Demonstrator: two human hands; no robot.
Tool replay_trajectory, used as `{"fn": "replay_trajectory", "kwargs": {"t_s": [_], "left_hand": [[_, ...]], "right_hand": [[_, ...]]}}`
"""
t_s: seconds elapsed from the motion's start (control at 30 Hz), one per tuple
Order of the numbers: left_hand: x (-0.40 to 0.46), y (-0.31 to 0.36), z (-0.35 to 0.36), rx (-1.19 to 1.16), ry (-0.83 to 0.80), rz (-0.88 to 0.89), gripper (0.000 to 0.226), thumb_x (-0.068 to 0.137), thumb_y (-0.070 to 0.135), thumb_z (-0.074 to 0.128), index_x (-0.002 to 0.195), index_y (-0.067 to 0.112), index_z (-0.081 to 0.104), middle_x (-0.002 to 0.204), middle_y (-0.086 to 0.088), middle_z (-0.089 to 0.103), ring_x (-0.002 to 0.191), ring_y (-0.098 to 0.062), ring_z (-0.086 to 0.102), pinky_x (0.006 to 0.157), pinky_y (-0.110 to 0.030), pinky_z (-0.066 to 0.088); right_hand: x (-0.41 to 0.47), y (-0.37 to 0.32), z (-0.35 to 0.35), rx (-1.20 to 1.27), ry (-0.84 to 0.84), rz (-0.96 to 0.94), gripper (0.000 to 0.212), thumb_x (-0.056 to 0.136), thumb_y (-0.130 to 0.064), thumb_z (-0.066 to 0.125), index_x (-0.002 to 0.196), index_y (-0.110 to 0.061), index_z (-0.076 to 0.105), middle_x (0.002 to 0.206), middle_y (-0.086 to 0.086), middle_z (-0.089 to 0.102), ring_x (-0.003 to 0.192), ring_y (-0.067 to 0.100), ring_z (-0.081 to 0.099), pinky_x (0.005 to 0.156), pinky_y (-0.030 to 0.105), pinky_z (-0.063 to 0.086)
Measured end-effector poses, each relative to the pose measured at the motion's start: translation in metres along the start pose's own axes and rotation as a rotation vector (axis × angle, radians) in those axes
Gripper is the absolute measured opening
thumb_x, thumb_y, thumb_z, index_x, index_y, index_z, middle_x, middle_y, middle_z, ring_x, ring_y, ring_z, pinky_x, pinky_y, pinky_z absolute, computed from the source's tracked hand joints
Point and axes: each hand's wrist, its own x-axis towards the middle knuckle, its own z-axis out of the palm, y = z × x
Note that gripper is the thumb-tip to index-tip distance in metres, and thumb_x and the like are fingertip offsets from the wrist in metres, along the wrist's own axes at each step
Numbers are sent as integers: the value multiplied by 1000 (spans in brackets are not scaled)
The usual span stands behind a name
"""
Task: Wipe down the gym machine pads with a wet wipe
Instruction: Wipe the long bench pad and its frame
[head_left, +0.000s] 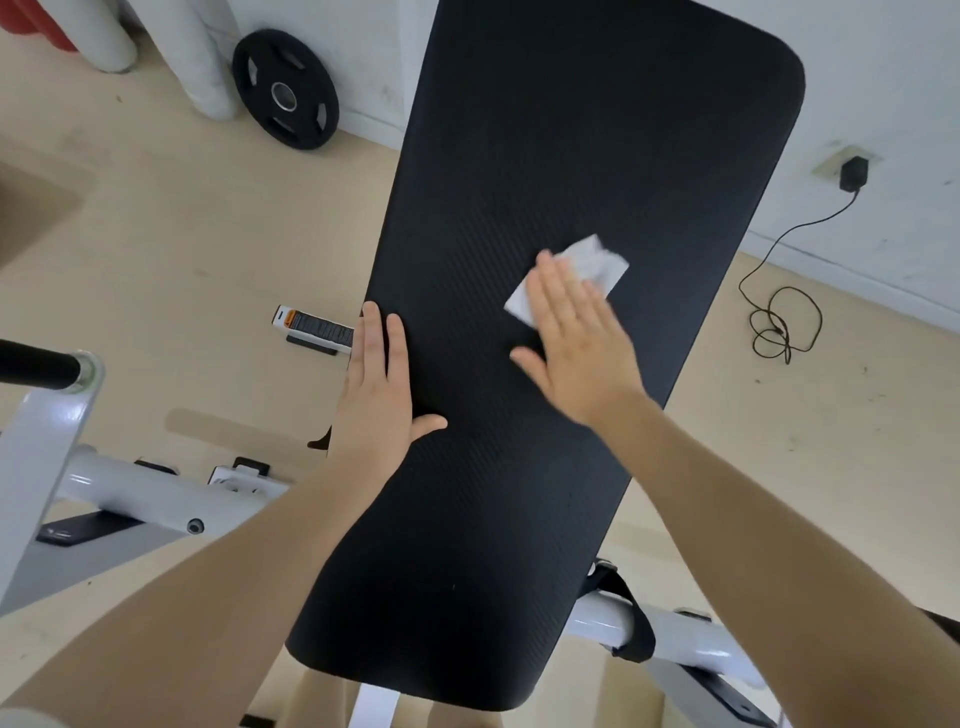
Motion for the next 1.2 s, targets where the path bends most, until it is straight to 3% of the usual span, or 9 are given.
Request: {"fn": "replay_trajectory", "kwargs": {"t_s": [0.13, 0.3, 0.4, 0.47, 0.6, 0.7, 0.83, 0.97, 1.2], "left_hand": [[1, -2, 3, 29, 42, 17, 120, 61, 49, 77, 144, -6, 10, 152, -29, 8, 141, -42, 12, 112, -41, 16], [2, -9, 9, 9, 72, 52, 122, 51, 48, 82, 140, -10, 21, 146, -35, 22, 134, -48, 26, 106, -47, 25], [-1, -16, 4, -37, 43, 88, 120, 58, 45, 82, 144, -5, 14, 151, -29, 10, 140, -38, 10, 109, -41, 18], [-1, -26, -3, -59, -13, 146, 119, 64, 40, 80, 147, 3, 4, 155, -19, -5, 139, -25, -7, 111, -35, 12], [2, -57, -22, 48, -110, 318, 117, 63, 27, 83, 146, 7, 4, 156, -14, -2, 143, -29, 12, 110, -36, 24], [5, -68, -27, 105, -142, 366, 114, 56, 25, 87, 145, 1, 19, 154, -16, 13, 137, -33, 30, 107, -39, 30], [6, -69, -23, 94, -111, 381, 116, 54, 26, 88, 145, 2, 20, 154, -16, 16, 135, -33, 35, 105, -37, 32], [6, -71, -21, 82, -84, 383, 122, 45, 28, 92, 142, 3, 22, 150, -18, 27, 130, -33, 43, 100, -36, 31], [6, -72, -20, 41, -83, 408, 118, 41, 28, 92, 138, -3, 32, 148, -22, 31, 129, -34, 43, 100, -36, 29]], "right_hand": [[35, -1, -16, 72, -8, 134, 73, 93, -50, 19, 147, -1, 6, 157, 14, 6, 145, 26, 5, 117, 36, 3], [11, -40, -2, -27, -59, -95, 71, 93, -46, 17, 144, 1, 7, 155, 16, 10, 144, 27, 10, 116, 39, 5], [-18, -71, 9, -54, -129, -210, 70, 93, -49, 16, 144, -2, 5, 153, 14, 0, 143, 25, 2, 116, 40, 2], [-35, -86, 15, -28, -191, -275, 70, 94, -49, 16, 145, -3, 7, 153, 13, 0, 144, 24, 9, 118, 40, 1], [-32, -79, 14, -18, -238, -364, 71, 91, -51, 18, 145, -5, 13, 154, 7, 14, 142, 21, 23, 115, 37, 7], [10, -57, -7, -82, -162, -182, 72, 91, -50, 19, 145, -2, 13, 153, 10, 24, 141, 23, 24, 114, 38, 11], [82, -32, -39, 69, -80, 23, 68, 97, -42, 23, 147, -3, -1, 157, 12, -3, 145, 23, -2, 115, 35, -3], [111, -38, -48, 70, -64, 75, 67, 99, -41, 24, 147, -2, -3, 157, 12, -5, 145, 24, -6, 117, 35, -4], [39, -95, -22, -72, -228, -301, 68, 95, -47, 12, 144, -2, -2, 153, 14, -6, 145, 27, 3, 114, 40, 1]]}}
